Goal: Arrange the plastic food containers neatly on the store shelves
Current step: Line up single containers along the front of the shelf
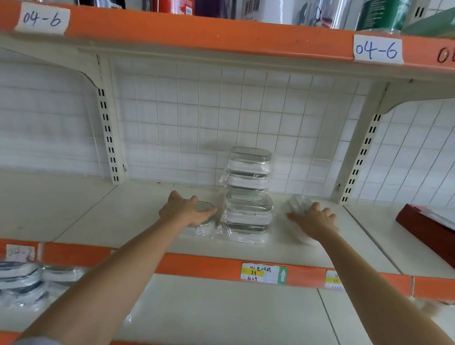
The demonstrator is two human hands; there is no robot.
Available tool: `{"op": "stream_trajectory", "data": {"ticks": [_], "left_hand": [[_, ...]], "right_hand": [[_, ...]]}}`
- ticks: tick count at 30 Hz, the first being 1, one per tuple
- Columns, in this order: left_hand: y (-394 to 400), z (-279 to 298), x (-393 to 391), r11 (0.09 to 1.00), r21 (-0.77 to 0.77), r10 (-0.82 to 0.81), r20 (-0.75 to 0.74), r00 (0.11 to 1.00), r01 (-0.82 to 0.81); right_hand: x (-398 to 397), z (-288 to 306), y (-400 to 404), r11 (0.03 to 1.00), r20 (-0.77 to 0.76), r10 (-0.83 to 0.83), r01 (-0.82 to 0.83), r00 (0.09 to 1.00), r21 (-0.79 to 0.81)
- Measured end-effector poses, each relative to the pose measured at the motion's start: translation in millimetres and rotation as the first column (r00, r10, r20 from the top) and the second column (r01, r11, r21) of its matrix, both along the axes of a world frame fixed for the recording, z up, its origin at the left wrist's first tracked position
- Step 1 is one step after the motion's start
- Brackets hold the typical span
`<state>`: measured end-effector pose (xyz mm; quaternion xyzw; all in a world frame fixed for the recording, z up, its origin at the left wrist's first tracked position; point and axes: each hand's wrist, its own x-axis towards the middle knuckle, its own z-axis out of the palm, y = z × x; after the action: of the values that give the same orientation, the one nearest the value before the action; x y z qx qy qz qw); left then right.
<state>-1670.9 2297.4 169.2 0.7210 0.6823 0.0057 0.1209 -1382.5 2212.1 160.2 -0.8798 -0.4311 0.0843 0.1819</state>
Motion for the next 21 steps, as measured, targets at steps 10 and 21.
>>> {"op": "stream_trajectory", "data": {"ticks": [10, 21], "left_hand": [[11.4, 8.3, -33.2, 0.992, -0.081, -0.101, -0.023, 0.995, 0.099], [-11.3, -15.9, -48.8, 0.986, 0.156, 0.044, 0.091, 0.995, -0.057]], "right_hand": [[-49.3, 62.0, 4.9, 0.741, 0.066, 0.623, -0.615, 0.779, 0.270], [-67.7, 59.7, 32.8, 0.752, 0.243, 0.655, -0.651, 0.716, -0.106]]}}
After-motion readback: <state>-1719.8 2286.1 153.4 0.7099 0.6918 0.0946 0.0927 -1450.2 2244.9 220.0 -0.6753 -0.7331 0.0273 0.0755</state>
